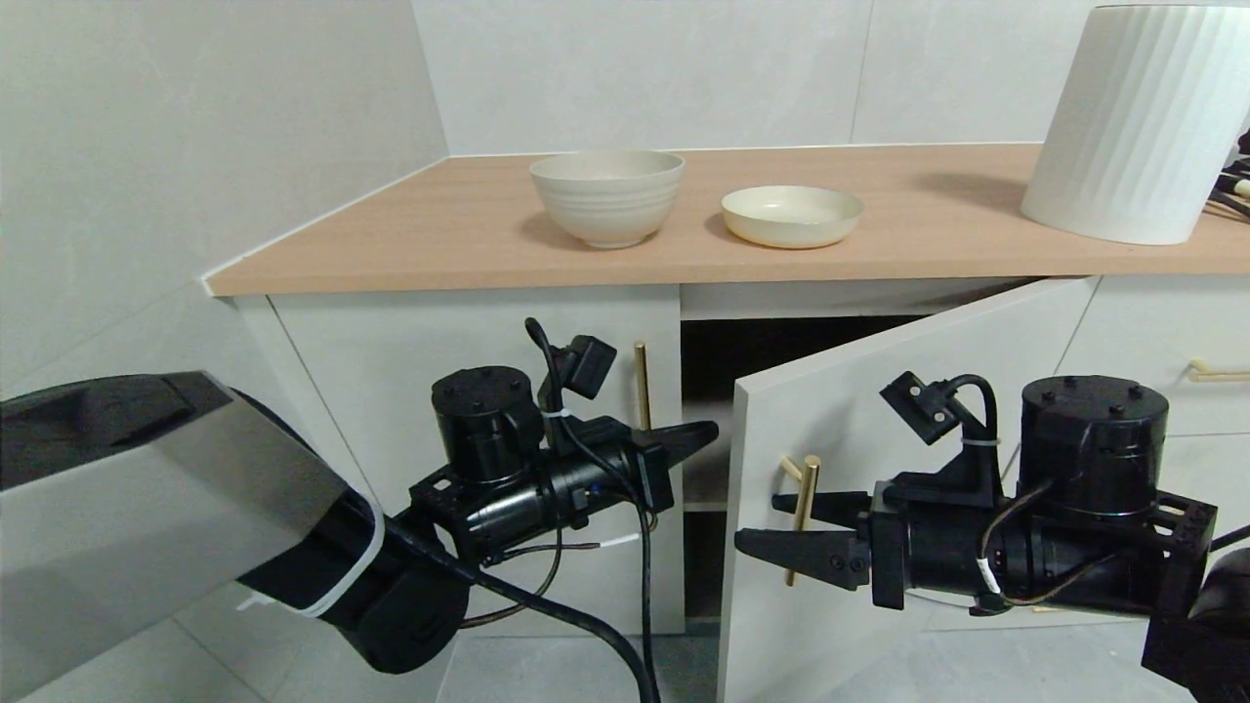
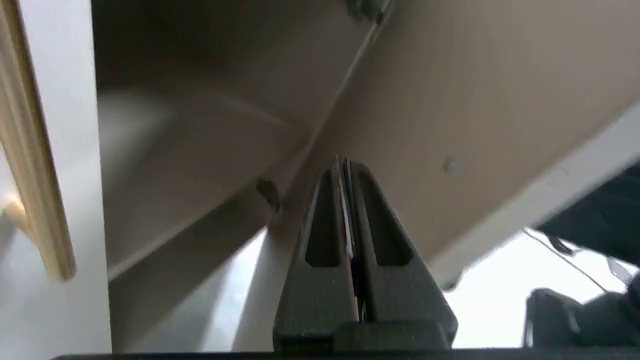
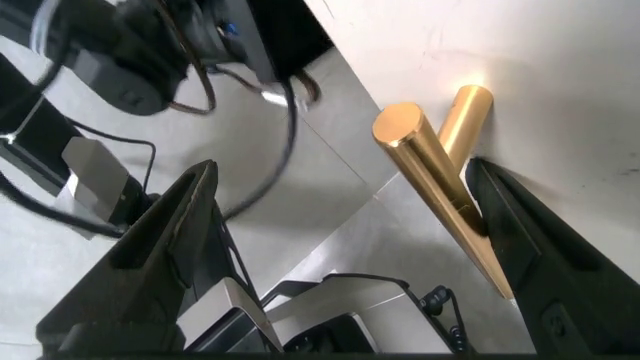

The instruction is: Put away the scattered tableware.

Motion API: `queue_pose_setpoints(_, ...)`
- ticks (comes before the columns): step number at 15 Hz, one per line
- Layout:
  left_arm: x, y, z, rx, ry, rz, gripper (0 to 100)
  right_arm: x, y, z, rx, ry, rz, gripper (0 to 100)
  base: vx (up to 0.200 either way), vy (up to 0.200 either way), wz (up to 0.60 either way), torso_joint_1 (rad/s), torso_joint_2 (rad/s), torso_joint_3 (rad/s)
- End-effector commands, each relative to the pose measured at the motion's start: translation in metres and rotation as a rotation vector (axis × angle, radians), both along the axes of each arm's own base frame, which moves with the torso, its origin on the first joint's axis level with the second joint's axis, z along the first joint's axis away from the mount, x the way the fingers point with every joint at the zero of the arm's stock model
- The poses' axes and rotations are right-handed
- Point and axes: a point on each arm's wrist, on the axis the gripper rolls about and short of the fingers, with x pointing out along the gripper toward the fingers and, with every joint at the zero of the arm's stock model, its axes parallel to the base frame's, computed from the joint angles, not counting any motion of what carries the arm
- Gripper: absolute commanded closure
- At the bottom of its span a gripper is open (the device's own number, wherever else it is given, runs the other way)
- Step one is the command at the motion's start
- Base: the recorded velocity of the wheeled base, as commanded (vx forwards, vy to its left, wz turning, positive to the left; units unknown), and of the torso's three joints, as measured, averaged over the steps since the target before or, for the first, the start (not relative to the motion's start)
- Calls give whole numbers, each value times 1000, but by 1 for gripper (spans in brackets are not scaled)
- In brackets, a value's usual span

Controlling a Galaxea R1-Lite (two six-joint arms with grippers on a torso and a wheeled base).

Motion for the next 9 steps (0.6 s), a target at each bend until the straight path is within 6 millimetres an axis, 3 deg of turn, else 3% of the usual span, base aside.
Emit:
queue_pose_setpoints(1, -5, -8, -3, 3, 7, -23, 100, -1, 0, -2, -4, 4, 1, 0, 0, 0, 0, 0, 0, 0)
queue_pose_setpoints(9, -21, -29, -10, 14, 20, -93, 100, 2, -16, 0, -56, -127, -37, 0, 0, 0, 0, 0, 0, 0)
